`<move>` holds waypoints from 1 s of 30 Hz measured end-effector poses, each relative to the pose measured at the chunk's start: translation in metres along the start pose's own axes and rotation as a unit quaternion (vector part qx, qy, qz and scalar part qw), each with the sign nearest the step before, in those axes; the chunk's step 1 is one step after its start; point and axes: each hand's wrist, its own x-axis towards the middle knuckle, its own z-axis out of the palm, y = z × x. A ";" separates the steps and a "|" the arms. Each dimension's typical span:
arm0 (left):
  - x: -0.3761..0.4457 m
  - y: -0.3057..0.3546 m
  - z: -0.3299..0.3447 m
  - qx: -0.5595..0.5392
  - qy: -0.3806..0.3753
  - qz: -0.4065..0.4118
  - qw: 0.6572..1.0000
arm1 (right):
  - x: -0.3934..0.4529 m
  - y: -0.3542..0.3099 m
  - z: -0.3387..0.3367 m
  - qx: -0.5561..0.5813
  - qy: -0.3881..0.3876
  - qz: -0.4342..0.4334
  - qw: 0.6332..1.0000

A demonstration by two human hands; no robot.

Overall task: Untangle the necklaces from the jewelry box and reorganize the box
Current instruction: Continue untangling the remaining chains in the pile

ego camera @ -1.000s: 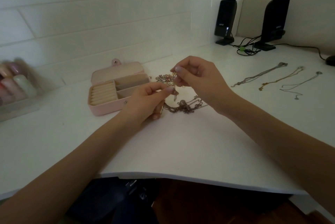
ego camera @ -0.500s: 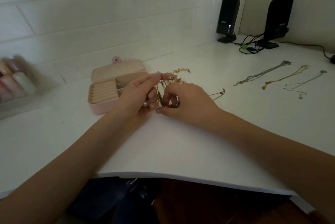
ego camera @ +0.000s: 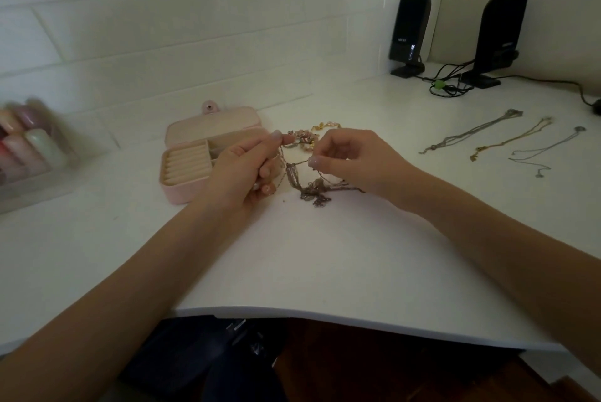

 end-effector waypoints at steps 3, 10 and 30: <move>-0.001 0.000 0.001 0.009 0.003 0.002 1.000 | 0.000 -0.003 0.002 0.121 -0.018 0.043 0.992; -0.002 0.000 0.000 0.032 0.007 -0.003 0.999 | 0.001 -0.010 -0.001 0.237 -0.011 0.114 0.965; -0.006 -0.003 -0.002 0.254 0.013 0.132 0.958 | 0.001 -0.003 -0.011 -0.100 0.031 -0.001 0.994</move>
